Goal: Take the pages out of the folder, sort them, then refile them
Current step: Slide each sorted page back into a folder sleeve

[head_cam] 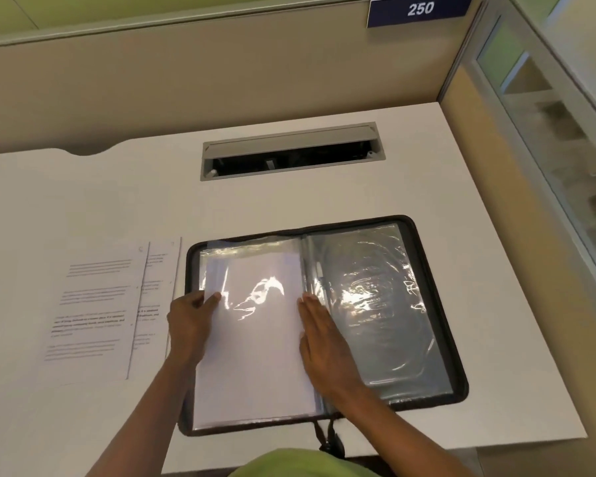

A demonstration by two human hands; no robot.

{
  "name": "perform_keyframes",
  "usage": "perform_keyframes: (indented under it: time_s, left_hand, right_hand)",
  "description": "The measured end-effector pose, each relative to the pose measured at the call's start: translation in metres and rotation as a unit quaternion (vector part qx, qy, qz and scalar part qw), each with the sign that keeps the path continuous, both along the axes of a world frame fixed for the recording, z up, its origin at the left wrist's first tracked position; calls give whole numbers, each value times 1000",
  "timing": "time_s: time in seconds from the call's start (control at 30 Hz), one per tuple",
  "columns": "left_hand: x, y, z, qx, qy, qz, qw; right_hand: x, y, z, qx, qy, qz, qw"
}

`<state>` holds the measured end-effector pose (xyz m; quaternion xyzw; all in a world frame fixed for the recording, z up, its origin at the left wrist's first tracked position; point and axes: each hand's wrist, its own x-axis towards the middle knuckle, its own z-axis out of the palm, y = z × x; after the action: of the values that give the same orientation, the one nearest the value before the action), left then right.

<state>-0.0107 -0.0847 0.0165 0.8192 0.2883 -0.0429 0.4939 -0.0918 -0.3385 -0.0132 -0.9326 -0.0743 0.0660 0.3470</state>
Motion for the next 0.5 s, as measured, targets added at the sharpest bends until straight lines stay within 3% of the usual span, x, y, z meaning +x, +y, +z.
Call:
perform_keyframes:
  time_s: [0.17,0.23,0.3,0.4,0.5]
  left_hand:
    - [-9,16,-1,85,-30,-3,996]
    - [-15,7,-6,181,-65,-32,981]
    - [-23,-5,-19,256,-107,-147,949]
    - [-31,-16,-40,290,-118,-315,896]
    - [-34,-12,-53,302,-98,-341,885]
  right_hand:
    - [-3,29,-9,-122,-14,71,990]
    - [-4,38,-12,-137,3,59,989]
    - [-6,45,-14,-154,-2,43,987]
    - [-9,49,-16,-182,-12,35,983]
    - [-8,52,-17,-189,-13,32,981]
